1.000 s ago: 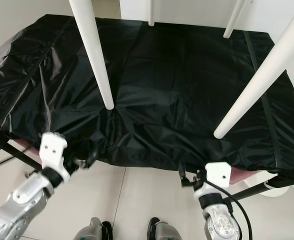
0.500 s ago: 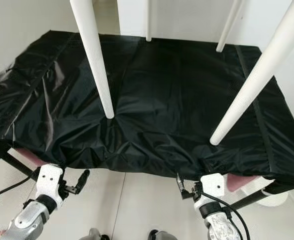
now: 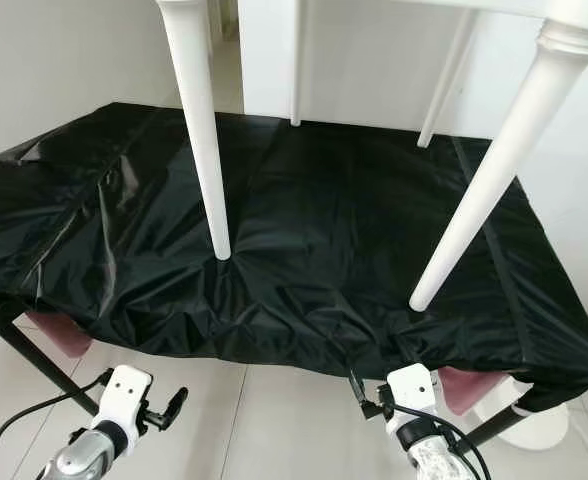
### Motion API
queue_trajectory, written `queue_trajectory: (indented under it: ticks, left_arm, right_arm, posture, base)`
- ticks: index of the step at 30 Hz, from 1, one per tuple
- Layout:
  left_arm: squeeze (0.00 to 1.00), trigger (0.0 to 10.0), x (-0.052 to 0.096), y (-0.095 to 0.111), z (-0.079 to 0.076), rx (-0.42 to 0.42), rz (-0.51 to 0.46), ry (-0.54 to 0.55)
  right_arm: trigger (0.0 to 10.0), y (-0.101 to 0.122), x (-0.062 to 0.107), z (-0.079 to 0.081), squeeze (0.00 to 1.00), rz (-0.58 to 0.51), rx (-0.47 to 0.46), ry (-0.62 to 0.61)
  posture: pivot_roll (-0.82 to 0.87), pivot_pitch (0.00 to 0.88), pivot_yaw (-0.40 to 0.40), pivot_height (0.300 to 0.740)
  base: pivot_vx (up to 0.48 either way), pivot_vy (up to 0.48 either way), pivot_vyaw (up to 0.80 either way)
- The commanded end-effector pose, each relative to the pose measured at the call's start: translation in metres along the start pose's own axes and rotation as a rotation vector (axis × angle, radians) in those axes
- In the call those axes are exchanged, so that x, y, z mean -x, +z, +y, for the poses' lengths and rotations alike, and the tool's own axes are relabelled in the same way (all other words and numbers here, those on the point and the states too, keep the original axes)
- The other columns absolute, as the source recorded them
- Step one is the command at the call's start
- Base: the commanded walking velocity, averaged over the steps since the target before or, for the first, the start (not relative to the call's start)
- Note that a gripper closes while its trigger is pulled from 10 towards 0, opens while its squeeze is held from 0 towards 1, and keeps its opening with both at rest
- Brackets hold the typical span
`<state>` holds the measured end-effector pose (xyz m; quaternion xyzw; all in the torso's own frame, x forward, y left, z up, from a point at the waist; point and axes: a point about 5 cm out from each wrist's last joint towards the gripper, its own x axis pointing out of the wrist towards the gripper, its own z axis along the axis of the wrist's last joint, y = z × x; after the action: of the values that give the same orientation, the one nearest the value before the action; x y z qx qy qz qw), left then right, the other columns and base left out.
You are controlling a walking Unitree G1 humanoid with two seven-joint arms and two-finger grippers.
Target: Building children table
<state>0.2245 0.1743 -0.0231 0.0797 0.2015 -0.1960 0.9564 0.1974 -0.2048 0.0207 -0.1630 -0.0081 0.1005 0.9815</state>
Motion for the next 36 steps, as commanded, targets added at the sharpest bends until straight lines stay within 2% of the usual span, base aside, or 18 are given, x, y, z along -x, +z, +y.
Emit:
queue_trajectory:
  ticks: [1, 2, 3, 4, 5, 6, 9, 10, 14, 19, 28, 34, 36]
  left_arm:
    - [0.0, 10.0, 0.002, -0.005, 0.006, -0.013, 0.018, 0.065]
    - [0.0, 10.0, 0.001, -0.005, 0.009, -0.011, 0.02, 0.072]
    - [0.0, 10.0, 0.001, -0.005, 0.009, -0.011, 0.02, 0.072]
    - [0.0, 10.0, 0.001, -0.005, 0.012, -0.007, 0.017, 0.075]
    - [0.0, 10.0, 0.001, -0.005, 0.012, -0.007, 0.017, 0.075]
    - [0.0, 10.0, 0.001, -0.006, 0.016, -0.013, 0.031, 0.074]
    - [0.0, 10.0, 0.002, -0.01, 0.019, -0.014, 0.056, 0.073]
    - [0.0, 10.0, 0.003, -0.013, 0.024, -0.024, 0.089, 0.079]
    - [0.0, 10.0, 0.003, -0.02, 0.028, -0.037, 0.139, 0.095]
    - [0.0, 10.0, 0.001, -0.03, 0.016, -0.069, 0.218, 0.085]
    - [0.0, 10.0, -0.005, -0.029, 0.01, -0.084, 0.249, 0.061]
    - [0.0, 10.0, -0.006, -0.029, 0.009, -0.109, 0.278, 0.048]
    - [0.0, 10.0, -0.008, -0.03, 0.008, -0.118, 0.301, 0.048]
  right_arm:
    - [10.0, -0.005, 0.007, 0.006, 0.0, 0.038, -0.045, 0.009]
    - [10.0, 0.02, 0.0, 0.001, 0.0, -0.09, -0.072, 0.002]
    - [10.0, 0.02, 0.0, 0.001, 0.0, -0.09, -0.072, 0.002]
    - [10.0, 0.037, -0.004, -0.002, 0.0, -0.184, -0.082, 0.006]
    - [10.0, 0.037, -0.004, -0.002, 0.0, -0.184, -0.082, 0.006]
    - [10.0, 0.048, -0.002, -0.003, 0.0, -0.246, -0.065, 0.025]
    - [10.0, 0.05, 0.001, -0.002, 0.0, -0.262, -0.055, 0.043]
    - [10.0, 0.048, 0.008, 0.001, 0.0, -0.261, -0.039, 0.062]
    - [10.0, 0.043, 0.016, 0.006, 0.0, -0.255, -0.021, 0.083]
    - [10.0, 0.043, 0.031, 0.015, 0.0, -0.212, -0.02, 0.145]
    - [10.0, 0.041, 0.043, 0.026, 0.0, -0.151, -0.007, 0.296]
    - [10.0, 0.023, 0.048, 0.031, 0.0, -0.073, 0.005, 0.377]
    - [10.0, 0.001, 0.049, 0.028, 0.0, 0.031, -0.005, 0.398]
  posture:
    - [0.01, 0.022, 0.028, 0.74]
    - [-0.01, 0.028, 0.056, 0.74]
    - [-0.01, 0.028, 0.056, 0.74]
    - [-0.02, 0.031, 0.073, 0.74]
    - [-0.02, 0.031, 0.073, 0.74]
    - [-0.03, 0.036, 0.086, 0.74]
    - [-0.03, 0.038, 0.097, 0.74]
    - [-0.04, 0.043, 0.103, 0.74]
    - [-0.05, 0.051, 0.107, 0.74]
    - [-0.05, 0.078, 0.105, 0.74]
    - [-0.06, 0.092, 0.113, 0.74]
    - [-0.04, 0.106, 0.106, 0.74]
    - [-0.02, 0.109, 0.093, 0.74]
  base:
    - [0.0, 0.0, 0.0]
    - [0.0, 0.0, 0.0]
    - [0.0, 0.0, 0.0]
    - [0.0, 0.0, 0.0]
    - [0.0, 0.0, 0.0]
    - [0.0, 0.0, 0.0]
    - [0.0, 0.0, 0.0]
    - [0.0, 0.0, 0.0]
    - [0.0, 0.0, 0.0]
    - [0.0, 0.0, 0.0]
    - [0.0, 0.0, 0.0]
    - [0.0, 0.0, 0.0]
    - [0.0, 0.0, 0.0]
